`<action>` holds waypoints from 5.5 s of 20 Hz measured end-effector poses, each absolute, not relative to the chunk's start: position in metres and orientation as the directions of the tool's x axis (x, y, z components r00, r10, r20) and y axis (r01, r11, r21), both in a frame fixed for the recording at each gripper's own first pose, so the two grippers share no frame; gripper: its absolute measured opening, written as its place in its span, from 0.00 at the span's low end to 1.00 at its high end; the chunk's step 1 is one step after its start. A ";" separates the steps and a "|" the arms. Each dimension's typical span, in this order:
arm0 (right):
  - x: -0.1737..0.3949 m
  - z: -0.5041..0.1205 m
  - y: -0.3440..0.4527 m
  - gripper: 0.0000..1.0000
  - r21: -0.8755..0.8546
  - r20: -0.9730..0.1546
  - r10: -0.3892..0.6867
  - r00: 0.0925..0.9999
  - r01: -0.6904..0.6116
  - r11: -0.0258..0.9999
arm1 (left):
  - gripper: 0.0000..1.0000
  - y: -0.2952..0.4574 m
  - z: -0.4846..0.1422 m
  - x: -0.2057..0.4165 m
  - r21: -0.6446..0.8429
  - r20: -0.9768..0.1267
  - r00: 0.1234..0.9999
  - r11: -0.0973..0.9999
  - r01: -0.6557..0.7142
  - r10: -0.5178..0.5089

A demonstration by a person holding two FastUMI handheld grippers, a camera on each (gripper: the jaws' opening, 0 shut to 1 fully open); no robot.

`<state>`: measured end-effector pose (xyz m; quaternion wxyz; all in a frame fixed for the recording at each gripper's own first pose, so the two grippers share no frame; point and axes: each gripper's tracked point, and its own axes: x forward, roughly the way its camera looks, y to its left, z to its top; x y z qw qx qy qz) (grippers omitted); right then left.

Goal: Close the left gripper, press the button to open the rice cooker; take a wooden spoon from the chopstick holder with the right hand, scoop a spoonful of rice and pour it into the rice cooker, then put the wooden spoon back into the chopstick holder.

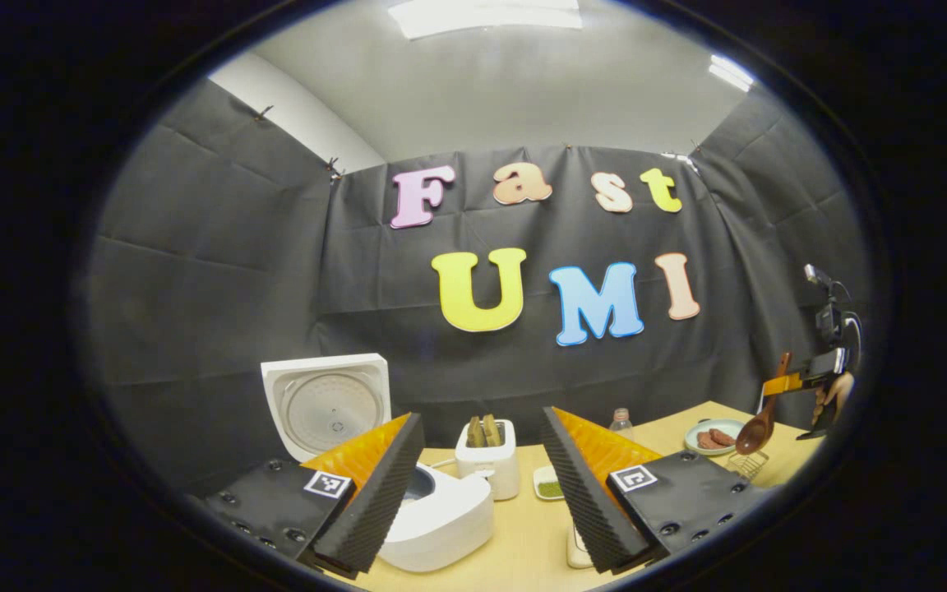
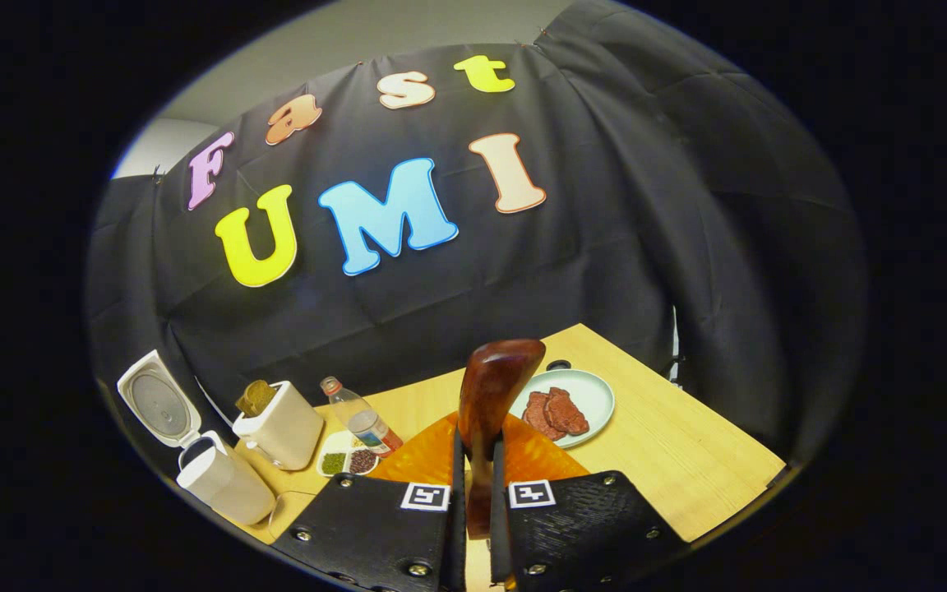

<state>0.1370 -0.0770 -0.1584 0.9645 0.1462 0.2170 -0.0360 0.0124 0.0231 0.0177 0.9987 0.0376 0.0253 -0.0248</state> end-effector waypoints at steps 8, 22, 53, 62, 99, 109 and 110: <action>0.130 -0.225 -0.087 0.12 0.249 -0.526 0.004 0.851 0.149 0.957 | 0.99 0.023 0.018 0.008 0.111 -0.068 0.998 0.994 0.005 0.002; 0.117 -0.243 -0.104 0.38 0.221 -0.548 -0.014 0.836 0.160 0.962 | 0.99 0.017 0.013 0.022 0.133 -0.071 0.997 0.991 0.012 -0.003; 0.057 -0.069 -0.061 0.99 -0.034 -0.207 -0.185 0.961 0.182 0.983 | 0.99 0.247 0.076 0.211 0.091 0.005 0.976 0.972 -0.219 0.219; 0.025 -0.078 -0.066 0.99 -0.054 -0.228 -0.256 0.939 0.250 0.967 | 0.98 0.304 0.051 0.301 0.085 -0.052 0.961 0.960 -0.266 0.271; 0.055 -0.055 -0.087 0.99 -0.024 -0.184 -0.068 0.981 0.065 0.998 | 0.98 0.295 -0.006 0.299 0.041 -0.320 0.910 0.963 -0.266 0.265; 0.075 -0.054 -0.088 0.99 -0.050 -0.177 0.012 0.984 -0.021 0.999 | 1.00 0.286 -0.016 0.284 0.025 -0.390 0.883 0.961 -0.275 0.263; 0.076 -0.055 -0.088 0.99 -0.056 -0.176 0.017 0.984 -0.027 0.998 | 0.94 0.285 -0.017 0.282 0.024 -0.398 0.879 0.961 -0.277 0.263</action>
